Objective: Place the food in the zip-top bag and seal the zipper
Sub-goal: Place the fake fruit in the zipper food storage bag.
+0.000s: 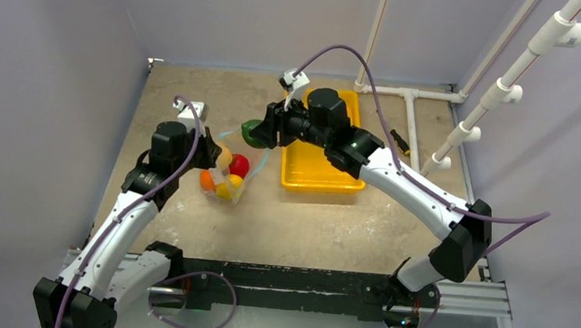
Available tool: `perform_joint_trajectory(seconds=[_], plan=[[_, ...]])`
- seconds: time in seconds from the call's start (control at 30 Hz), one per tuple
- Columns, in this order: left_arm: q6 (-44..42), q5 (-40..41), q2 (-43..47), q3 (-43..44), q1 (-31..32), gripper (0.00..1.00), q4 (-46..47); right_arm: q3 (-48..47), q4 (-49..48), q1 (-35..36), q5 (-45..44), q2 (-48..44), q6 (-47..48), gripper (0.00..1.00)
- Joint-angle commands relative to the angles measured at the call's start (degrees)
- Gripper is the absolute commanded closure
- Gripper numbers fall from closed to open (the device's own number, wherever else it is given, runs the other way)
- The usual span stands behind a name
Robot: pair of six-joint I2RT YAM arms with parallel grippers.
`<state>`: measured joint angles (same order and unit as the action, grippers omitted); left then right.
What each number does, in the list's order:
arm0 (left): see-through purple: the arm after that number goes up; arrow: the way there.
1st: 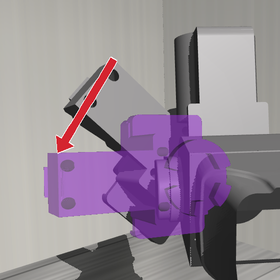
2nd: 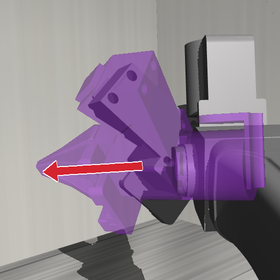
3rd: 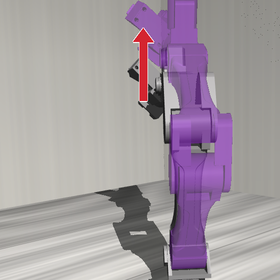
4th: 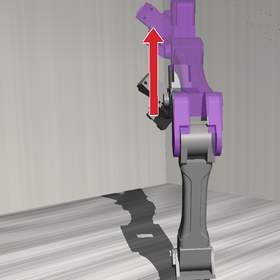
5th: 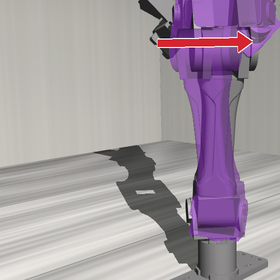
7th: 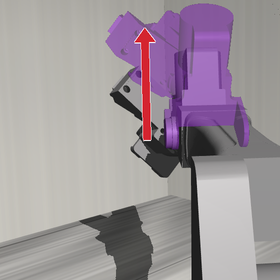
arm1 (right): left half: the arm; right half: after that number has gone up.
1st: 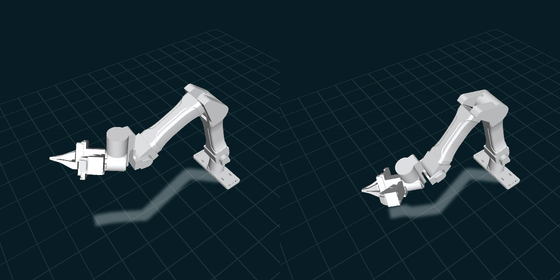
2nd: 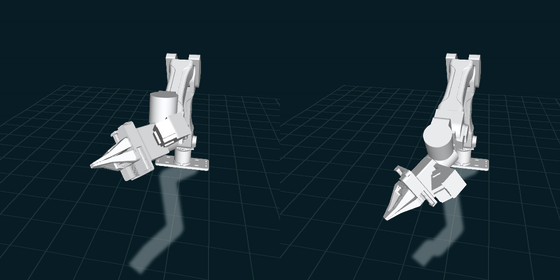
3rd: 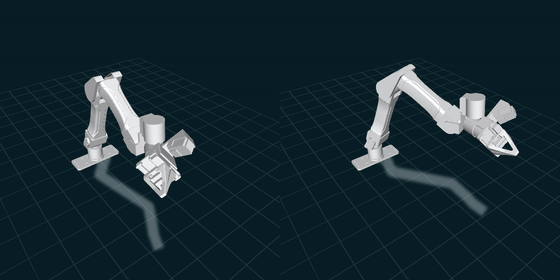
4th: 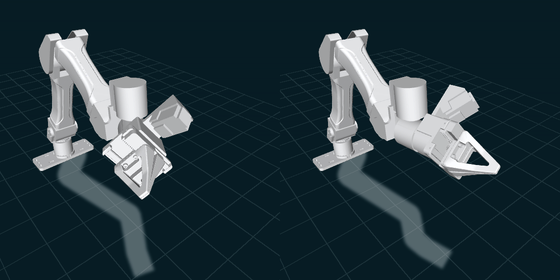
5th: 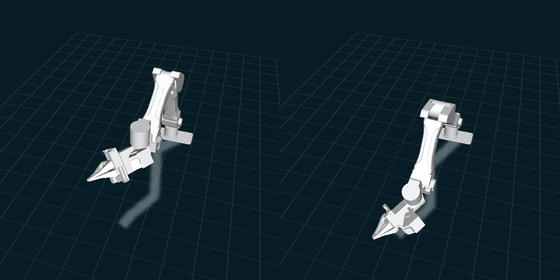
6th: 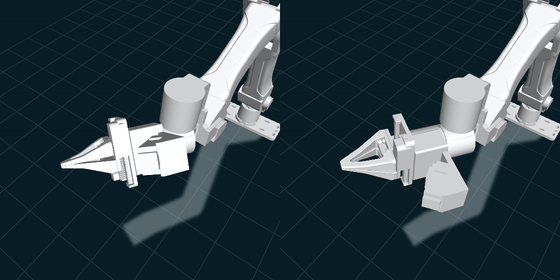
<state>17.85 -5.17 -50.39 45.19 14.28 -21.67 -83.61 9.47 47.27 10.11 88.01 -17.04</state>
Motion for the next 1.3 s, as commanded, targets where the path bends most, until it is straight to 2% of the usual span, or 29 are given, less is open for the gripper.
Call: perform_joint_trajectory(seconds=[0.0,0.33,0.47,0.57,0.7,0.83,0.97,1.27], plan=[[-0.71,-0.55,-0.36,-0.01,0.13,1.0,1.81,-0.03,-1.48,2.56,-0.5,0.59,-0.47,0.87],[-0.69,-0.37,-0.48,0.16,0.13,1.0,1.7,-1.53,-1.6,6.86,-9.62,6.81,-2.14,0.83],[-0.75,-0.5,-0.25,0.15,0.13,1.0,1.72,-1.56,-2.51,7.31,-12.42,8.76,-3.63,0.77],[-0.79,-0.63,-0.07,0.13,0.13,1.0,1.72,-2.46,-1.9,7.31,-15.57,10.86,-5.45,0.65],[-0.8,-0.92,0.35,0.1,0.13,1.0,1.73,-4.68,0.09,7.31,-18.59,13.28,-7.74,0.38],[-0.88,-1.19,0.52,0.15,0.13,1.0,1.81,-5.51,0.47,7.3,-19.17,13.67,-8.87,0.23],[-0.88,-1.46,0.56,0.14,0.12,1.0,1.9,-5.6,0.66,7.31,-20.32,12.83,-9.86,0.2],[-0.88,-1.65,0.46,0.07,0.1,1.0,1.98,-4.73,0.96,7.31,-23.62,5.78,-11.77,0.19]])
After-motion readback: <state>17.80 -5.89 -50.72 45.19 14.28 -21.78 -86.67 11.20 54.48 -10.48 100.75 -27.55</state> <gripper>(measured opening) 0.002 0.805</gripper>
